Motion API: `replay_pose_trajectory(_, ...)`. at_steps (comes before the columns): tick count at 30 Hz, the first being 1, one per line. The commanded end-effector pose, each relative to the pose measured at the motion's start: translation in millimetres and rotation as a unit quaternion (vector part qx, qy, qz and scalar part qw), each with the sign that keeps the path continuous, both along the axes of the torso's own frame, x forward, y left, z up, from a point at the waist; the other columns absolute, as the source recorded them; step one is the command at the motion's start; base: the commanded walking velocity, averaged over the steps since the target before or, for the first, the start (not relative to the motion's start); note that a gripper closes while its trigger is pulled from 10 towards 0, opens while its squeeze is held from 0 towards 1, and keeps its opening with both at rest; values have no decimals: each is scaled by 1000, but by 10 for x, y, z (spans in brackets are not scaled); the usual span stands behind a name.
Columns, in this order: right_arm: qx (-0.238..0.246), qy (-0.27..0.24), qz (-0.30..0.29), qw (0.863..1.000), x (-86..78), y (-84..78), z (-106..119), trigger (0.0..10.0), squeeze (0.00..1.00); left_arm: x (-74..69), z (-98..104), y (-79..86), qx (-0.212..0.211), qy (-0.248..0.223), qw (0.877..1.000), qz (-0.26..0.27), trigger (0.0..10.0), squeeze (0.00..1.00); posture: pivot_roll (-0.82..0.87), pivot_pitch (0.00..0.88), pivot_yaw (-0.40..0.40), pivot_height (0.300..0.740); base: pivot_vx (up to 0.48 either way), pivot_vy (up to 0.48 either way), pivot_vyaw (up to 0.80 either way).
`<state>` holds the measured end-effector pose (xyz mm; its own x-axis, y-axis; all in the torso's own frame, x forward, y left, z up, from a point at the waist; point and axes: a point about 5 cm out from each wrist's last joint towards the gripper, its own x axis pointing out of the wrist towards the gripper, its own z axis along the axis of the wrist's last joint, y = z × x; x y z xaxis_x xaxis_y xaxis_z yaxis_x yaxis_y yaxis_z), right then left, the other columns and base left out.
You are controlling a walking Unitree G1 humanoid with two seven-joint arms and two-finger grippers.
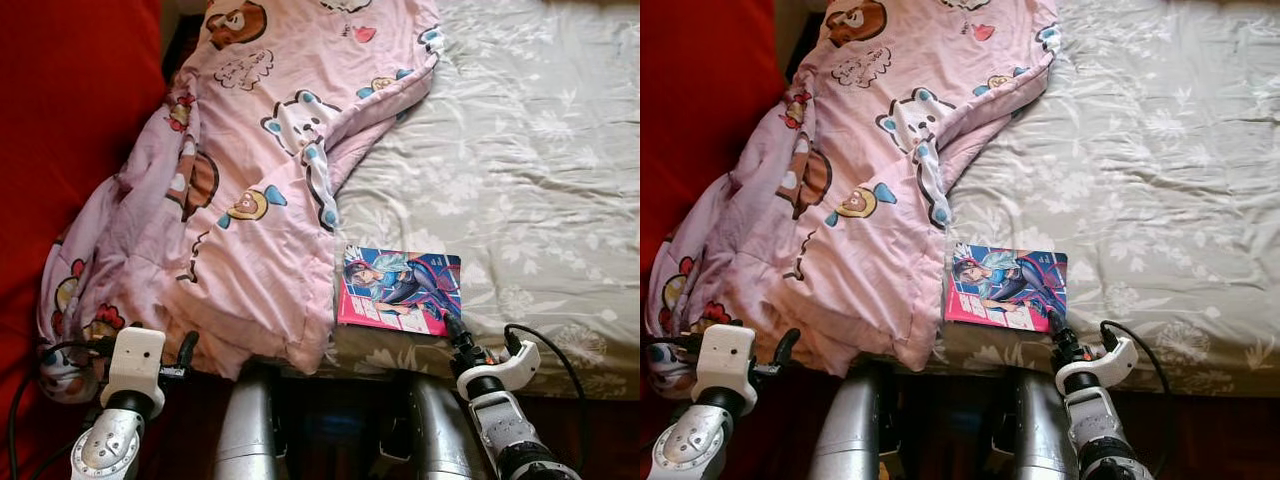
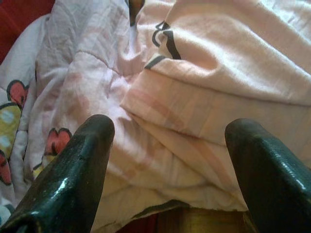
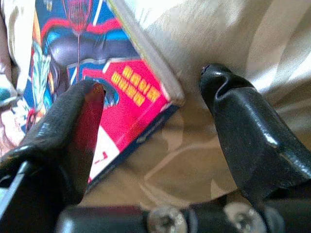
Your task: Clean up the room
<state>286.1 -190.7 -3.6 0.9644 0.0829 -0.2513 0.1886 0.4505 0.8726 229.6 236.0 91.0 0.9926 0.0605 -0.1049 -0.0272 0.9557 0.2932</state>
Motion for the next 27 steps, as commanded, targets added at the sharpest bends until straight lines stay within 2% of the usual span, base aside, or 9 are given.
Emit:
replay_pose_trajectory(1,33,40,42,998,-156,235,-177,10000,0,-66,-43,70,8,21,1000,9,10000,0,266,339,64,583,0,0,0)
replay_pose_trajectory(5,42,34,63,997,-131,327,-156,10000,0,-66,-37,72,9,21,1000,8,10000,0,266,339,64,583,0,0,0)
replay_pose_trajectory(9,31,24,88,995,-104,412,-131,10000,0,-58,-30,70,11,19,1000,8,10000,0,267,336,65,583,0,0,0)
replay_pose_trajectory(17,42,-25,84,995,14,405,2,10000,0,-49,-25,68,12,17,1000,9,10000,0,265,335,63,583,0,0,0)
replay_pose_trajectory(27,37,-37,80,995,42,362,36,10000,0,-28,-51,39,13,18,1000,5,10000,0,256,324,60,583,0,0,0)
